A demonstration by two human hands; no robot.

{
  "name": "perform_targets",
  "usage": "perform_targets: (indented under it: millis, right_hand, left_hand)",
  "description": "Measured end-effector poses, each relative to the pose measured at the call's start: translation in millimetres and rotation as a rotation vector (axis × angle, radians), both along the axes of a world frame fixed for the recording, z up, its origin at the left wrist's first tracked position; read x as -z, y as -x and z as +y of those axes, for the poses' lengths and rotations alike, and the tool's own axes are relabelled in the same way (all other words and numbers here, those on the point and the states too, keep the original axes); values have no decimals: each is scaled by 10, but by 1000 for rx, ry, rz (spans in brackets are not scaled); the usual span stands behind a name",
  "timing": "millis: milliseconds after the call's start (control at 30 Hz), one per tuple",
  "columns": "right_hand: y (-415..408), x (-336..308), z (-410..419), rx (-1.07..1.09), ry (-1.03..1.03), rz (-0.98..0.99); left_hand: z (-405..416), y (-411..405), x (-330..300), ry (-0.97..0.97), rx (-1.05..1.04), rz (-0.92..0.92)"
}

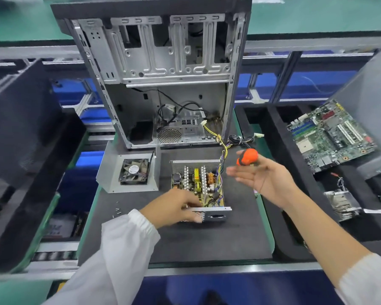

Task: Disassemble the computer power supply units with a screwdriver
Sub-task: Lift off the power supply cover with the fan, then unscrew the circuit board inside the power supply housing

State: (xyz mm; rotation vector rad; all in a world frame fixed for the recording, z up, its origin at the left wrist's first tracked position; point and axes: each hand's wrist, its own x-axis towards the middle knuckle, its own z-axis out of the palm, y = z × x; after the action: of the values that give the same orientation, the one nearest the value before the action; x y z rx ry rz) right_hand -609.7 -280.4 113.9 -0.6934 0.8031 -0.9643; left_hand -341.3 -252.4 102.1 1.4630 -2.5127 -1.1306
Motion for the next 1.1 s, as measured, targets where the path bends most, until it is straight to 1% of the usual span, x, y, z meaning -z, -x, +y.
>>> perform_targets:
  millis: [33,67,133,200,267,367,500,567,667,733,767,833,933,1100]
  right_hand:
    - [-5,-39,-33,-8,51,24]
    - [-16,-75,-65,-9,112,108]
    - [-42,-143,-115,57,241,363]
    - [-57,-189,-165,162,359,530]
    - [-70,-231,-184,264,468,616]
    - [-113,-311,-189,367,645,804]
    - [-189,-413,-179,390,700,936]
    - [-232,-435,-167,405,737,976]
    - [-271,-450,-141,438,786,1004]
    - [-293,-440,-134,458,793,1022]
    - [-307,-433,-126,464,795,1023]
    - [-343,-406,-117,455,783,986]
    - [-457,-365,-110,415,763,907]
    - [-812,-385,-166,347,789,818]
  left_hand:
    - [-8,25,-19,-15,30,20]
    - [-17,43,-30,-16,46,25]
    - [-32,57,-43,-22,55,8]
    - [-41,59,-77,-32,57,-8]
    - [-28,51,-112,-40,80,-8]
    - [31,44,-119,-39,108,6]
    - [65,49,-76,-62,103,38]
    - [8,22,-88,-2,19,96]
    - [-143,-80,-102,267,-185,181]
    - [-218,-163,-50,409,-318,168]
    - [-237,-195,-8,445,-363,138]
    - [-229,-244,100,442,-415,92]
    - [-154,-328,277,357,-468,76]
    - [32,-504,528,146,-662,169]
